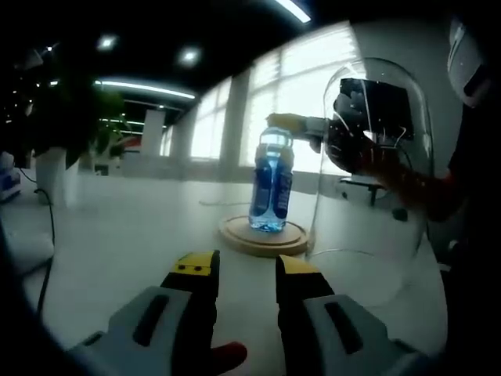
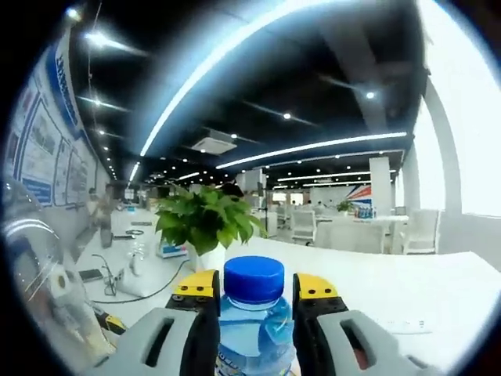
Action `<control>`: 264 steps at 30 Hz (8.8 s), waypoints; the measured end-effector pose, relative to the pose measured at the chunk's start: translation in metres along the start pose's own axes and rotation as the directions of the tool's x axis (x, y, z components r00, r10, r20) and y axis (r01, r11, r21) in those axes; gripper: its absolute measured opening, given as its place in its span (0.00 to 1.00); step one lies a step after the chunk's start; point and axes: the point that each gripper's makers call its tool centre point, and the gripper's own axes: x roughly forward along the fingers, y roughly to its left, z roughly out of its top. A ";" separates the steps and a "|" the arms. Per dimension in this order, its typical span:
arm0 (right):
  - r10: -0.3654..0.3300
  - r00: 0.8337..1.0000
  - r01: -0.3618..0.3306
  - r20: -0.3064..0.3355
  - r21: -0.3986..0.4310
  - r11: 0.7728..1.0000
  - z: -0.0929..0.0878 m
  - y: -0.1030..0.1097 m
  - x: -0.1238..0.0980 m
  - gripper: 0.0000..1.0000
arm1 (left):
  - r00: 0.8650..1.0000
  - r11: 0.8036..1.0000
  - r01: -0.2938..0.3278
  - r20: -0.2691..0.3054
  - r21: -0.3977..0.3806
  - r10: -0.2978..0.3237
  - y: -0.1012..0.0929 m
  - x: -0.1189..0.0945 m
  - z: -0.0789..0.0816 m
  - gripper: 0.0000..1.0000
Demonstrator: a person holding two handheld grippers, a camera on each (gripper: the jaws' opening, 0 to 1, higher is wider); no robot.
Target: Open the cover put in the Mizone put the cover back on
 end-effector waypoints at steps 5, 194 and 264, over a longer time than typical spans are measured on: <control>-0.006 1.000 0.006 0.001 -0.008 1.000 0.002 -0.001 -0.006 0.27 | 1.000 1.000 0.003 0.000 0.004 -0.003 -0.001 0.000 0.000 0.23; 0.681 0.721 -0.669 -0.126 0.127 0.732 -0.085 0.137 -0.146 0.90 | 0.709 0.713 0.701 -0.083 -0.024 -0.700 -0.143 0.042 0.049 0.84; 0.738 0.671 -0.741 0.070 0.085 0.666 0.154 0.102 -0.118 0.90 | 0.816 0.816 0.578 -0.033 0.026 -0.577 -0.158 0.062 0.279 0.83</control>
